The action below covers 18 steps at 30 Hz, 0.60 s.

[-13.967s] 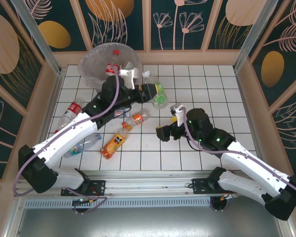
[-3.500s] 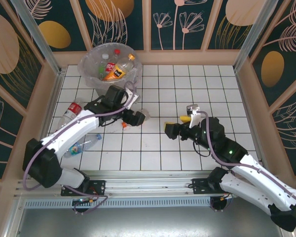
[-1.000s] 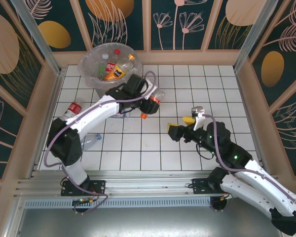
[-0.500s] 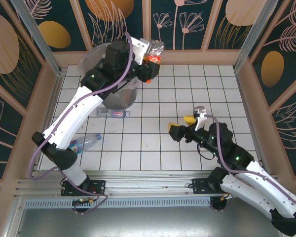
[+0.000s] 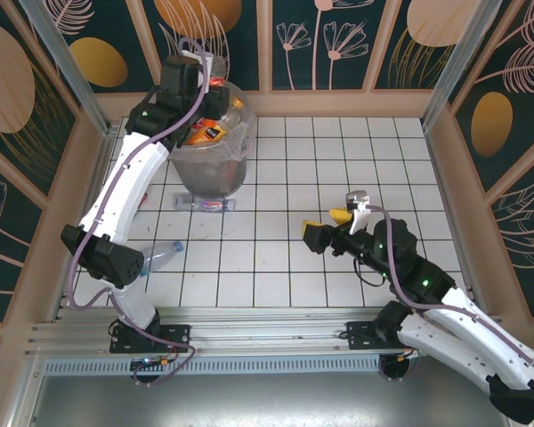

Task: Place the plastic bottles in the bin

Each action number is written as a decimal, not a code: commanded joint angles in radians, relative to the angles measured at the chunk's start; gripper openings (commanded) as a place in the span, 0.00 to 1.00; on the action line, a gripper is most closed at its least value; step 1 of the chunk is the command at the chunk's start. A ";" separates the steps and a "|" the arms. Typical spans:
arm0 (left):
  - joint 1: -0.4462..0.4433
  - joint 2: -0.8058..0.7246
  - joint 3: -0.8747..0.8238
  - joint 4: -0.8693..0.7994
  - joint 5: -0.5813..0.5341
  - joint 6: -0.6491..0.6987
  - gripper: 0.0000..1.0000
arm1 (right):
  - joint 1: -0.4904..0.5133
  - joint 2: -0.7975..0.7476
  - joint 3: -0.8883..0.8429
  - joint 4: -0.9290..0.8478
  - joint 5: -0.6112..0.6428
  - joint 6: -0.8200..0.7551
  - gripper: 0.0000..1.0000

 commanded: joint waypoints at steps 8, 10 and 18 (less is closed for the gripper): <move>0.125 0.057 -0.009 -0.029 -0.108 -0.044 0.53 | 0.008 0.015 0.023 0.029 0.008 0.024 0.97; 0.141 0.072 -0.010 -0.034 -0.114 -0.048 0.54 | 0.007 0.016 0.023 0.028 0.008 0.027 0.97; 0.177 0.147 0.012 -0.054 -0.110 -0.060 0.57 | 0.007 0.033 0.019 0.030 0.008 0.033 0.97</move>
